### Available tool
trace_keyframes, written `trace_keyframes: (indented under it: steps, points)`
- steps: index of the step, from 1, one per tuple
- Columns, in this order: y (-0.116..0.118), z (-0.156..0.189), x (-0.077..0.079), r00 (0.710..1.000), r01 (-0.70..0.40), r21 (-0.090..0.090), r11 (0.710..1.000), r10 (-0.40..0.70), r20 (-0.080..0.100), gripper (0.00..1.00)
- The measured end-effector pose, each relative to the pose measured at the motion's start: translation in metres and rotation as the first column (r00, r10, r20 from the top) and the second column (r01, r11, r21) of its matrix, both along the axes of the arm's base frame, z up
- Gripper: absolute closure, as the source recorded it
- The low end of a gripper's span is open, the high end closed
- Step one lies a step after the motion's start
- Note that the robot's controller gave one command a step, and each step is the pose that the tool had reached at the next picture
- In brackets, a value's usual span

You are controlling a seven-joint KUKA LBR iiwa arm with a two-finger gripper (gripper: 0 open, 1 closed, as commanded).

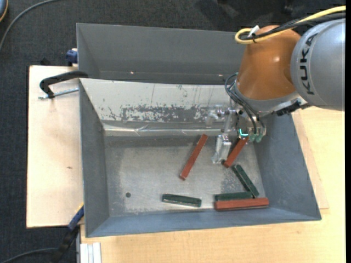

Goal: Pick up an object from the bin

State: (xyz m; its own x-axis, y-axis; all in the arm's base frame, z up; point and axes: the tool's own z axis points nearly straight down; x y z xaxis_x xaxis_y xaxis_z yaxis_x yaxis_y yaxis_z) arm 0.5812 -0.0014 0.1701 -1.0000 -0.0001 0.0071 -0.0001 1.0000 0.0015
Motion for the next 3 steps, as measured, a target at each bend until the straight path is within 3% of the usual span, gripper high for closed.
trace_keyframes:
  steps: [1,2,3]
  points:
    - [0.045,-0.101,-0.001,0.931,-0.366,0.001,0.931,0.366,0.005,0.00]
    - [0.044,-0.099,0.000,0.931,-0.365,0.000,0.931,0.365,0.008,1.00]
    - [0.065,0.076,-0.004,0.946,-0.324,-0.004,0.946,0.324,0.023,1.00]
